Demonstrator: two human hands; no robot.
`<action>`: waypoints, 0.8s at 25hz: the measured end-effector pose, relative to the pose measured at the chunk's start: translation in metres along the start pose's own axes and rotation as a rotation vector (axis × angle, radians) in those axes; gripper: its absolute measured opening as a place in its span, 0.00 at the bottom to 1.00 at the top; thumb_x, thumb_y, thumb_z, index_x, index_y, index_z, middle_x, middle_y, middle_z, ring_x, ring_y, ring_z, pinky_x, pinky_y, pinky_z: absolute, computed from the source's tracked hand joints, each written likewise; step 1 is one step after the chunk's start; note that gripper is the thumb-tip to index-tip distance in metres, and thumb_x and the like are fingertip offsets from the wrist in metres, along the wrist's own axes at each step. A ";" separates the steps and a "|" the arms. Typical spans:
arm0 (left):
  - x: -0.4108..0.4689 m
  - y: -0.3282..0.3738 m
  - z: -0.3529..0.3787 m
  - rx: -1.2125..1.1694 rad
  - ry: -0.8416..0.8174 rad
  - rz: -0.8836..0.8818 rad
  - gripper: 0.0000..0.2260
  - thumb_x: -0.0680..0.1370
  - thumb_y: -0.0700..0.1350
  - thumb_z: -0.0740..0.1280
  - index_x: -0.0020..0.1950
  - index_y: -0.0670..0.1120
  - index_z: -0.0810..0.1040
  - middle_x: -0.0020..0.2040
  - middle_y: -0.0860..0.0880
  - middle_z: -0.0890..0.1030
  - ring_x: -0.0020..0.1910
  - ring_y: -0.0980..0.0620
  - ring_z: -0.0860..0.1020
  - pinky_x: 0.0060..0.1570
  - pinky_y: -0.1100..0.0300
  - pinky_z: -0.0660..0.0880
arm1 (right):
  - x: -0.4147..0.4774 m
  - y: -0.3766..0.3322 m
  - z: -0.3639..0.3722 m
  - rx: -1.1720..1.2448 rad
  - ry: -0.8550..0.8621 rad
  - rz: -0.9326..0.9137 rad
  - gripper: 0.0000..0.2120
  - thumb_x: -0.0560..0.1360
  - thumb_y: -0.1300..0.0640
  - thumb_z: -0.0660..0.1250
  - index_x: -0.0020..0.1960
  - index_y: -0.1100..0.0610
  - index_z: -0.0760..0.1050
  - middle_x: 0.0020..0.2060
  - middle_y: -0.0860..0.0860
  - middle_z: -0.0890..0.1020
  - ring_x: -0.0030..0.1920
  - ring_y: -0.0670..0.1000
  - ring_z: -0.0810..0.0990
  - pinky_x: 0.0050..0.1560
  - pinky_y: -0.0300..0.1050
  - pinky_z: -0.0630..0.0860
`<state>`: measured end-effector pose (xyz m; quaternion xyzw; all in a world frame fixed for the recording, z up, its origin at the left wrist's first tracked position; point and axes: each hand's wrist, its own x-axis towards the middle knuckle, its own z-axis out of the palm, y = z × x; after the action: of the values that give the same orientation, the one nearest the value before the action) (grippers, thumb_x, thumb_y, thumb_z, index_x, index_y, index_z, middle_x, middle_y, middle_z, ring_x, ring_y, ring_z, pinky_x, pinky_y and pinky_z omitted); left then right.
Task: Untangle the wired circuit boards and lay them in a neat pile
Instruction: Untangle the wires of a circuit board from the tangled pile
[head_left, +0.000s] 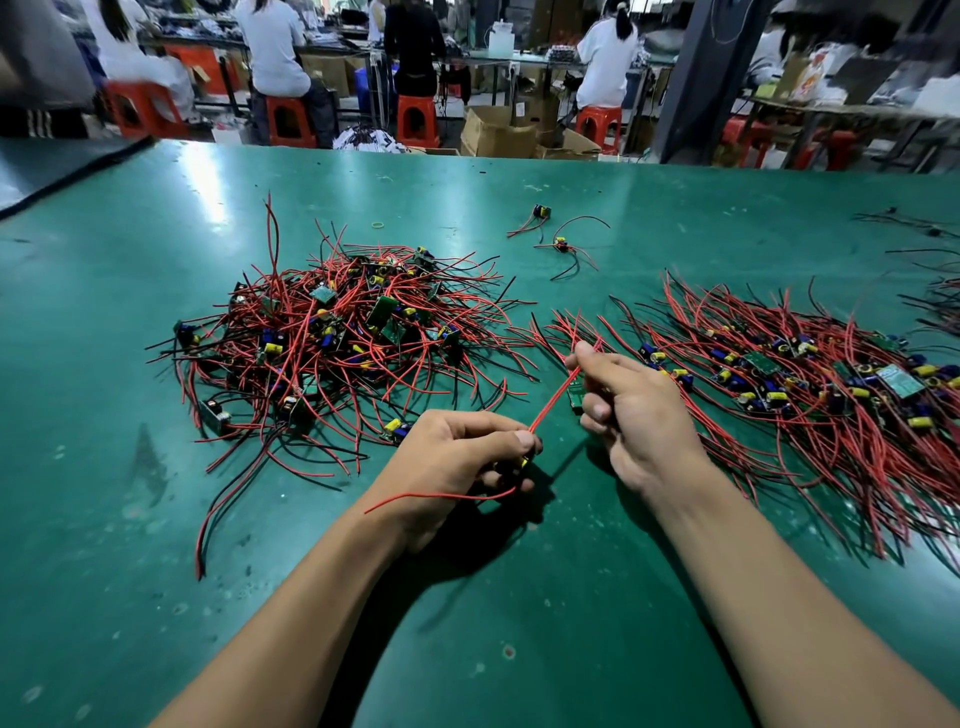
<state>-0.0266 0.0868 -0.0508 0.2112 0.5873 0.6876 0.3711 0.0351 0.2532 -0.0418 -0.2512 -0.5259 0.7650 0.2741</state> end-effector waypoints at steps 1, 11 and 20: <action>0.000 0.000 0.000 -0.004 -0.005 0.000 0.05 0.74 0.35 0.71 0.39 0.39 0.85 0.36 0.39 0.78 0.35 0.45 0.73 0.30 0.65 0.76 | 0.000 -0.001 -0.001 0.026 0.011 -0.001 0.08 0.78 0.57 0.69 0.45 0.62 0.77 0.25 0.45 0.73 0.21 0.43 0.62 0.21 0.35 0.58; 0.000 0.000 0.000 -0.008 -0.012 -0.012 0.03 0.73 0.35 0.72 0.42 0.36 0.85 0.39 0.37 0.79 0.37 0.43 0.73 0.30 0.65 0.76 | -0.001 -0.010 0.000 0.280 0.007 0.196 0.16 0.79 0.52 0.67 0.36 0.59 0.74 0.25 0.47 0.68 0.19 0.42 0.60 0.18 0.33 0.56; 0.002 0.008 0.000 -0.325 0.145 0.042 0.07 0.67 0.42 0.73 0.43 0.41 0.85 0.40 0.42 0.84 0.34 0.45 0.84 0.36 0.59 0.82 | -0.013 0.003 0.006 -0.254 -0.307 0.094 0.23 0.63 0.36 0.74 0.44 0.55 0.83 0.33 0.46 0.77 0.25 0.45 0.70 0.25 0.37 0.62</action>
<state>-0.0297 0.0885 -0.0437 0.1107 0.4891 0.7944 0.3427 0.0400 0.2394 -0.0420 -0.1884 -0.6414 0.7338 0.1210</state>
